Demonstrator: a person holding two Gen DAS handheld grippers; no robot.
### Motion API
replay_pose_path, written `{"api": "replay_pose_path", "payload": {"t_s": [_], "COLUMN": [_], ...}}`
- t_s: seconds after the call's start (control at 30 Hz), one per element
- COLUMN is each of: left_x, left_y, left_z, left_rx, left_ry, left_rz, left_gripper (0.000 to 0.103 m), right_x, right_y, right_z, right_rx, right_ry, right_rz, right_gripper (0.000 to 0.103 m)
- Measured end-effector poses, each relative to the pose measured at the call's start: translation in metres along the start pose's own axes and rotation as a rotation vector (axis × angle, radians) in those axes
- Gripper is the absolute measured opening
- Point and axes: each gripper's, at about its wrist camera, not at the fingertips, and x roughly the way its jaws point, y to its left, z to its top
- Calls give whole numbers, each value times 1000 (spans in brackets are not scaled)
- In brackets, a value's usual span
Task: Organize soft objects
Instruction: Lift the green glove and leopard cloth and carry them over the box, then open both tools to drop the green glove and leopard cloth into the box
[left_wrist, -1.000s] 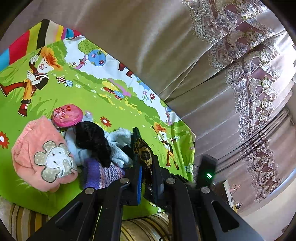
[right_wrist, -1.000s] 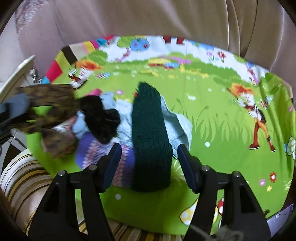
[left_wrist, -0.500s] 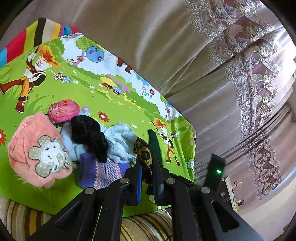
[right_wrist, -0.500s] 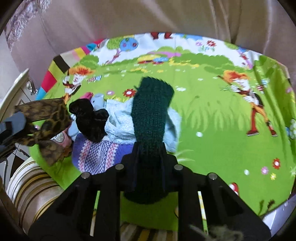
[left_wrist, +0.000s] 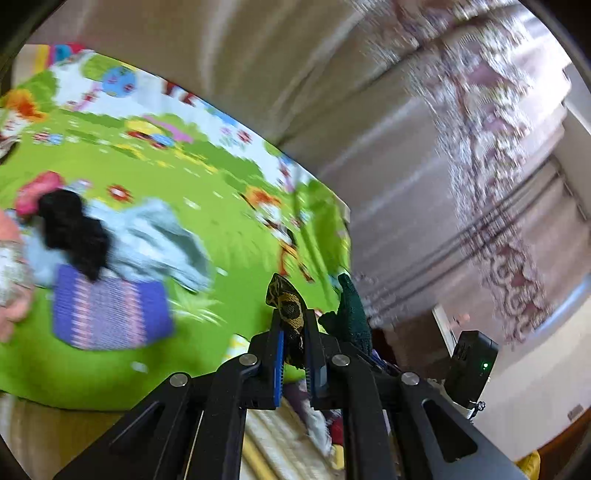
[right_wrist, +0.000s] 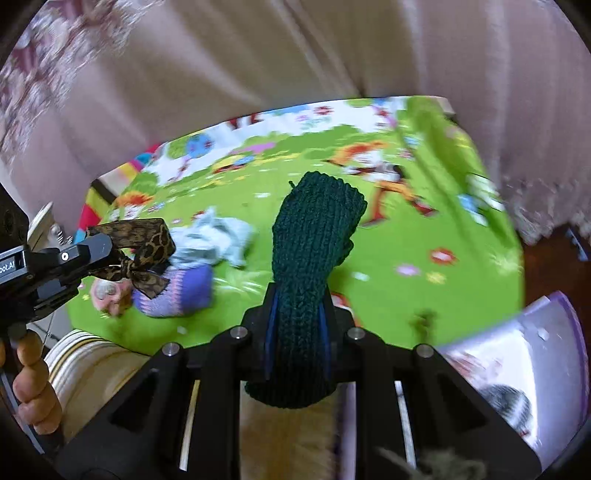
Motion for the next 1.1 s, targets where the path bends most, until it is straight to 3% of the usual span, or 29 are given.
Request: {"api": "replay_pose_path", "payload": {"t_s": [0.4,0.83,1.0,1.1], "left_x": [105,160,167,166], "left_y": [-93,-125,-125,-126], "left_z": [-54,-80,-81,-80], "left_rx": [164,250,252,271], "left_ry": [268,385,393,381], "left_rz": [-81,-23,-9,6], "left_gripper": [10,13,38,45], "right_x": [-56,-71,-71,-71], "right_y": [-95,-133,-137,-138], "right_z": [-30,-39,-41,-41], "right_rx": [76,120,135,141], "right_ry": [-23,-35,-29,-28], "right_rz": [-296,-444,-460,-470], "right_gripper": [23,24,31,38]}}
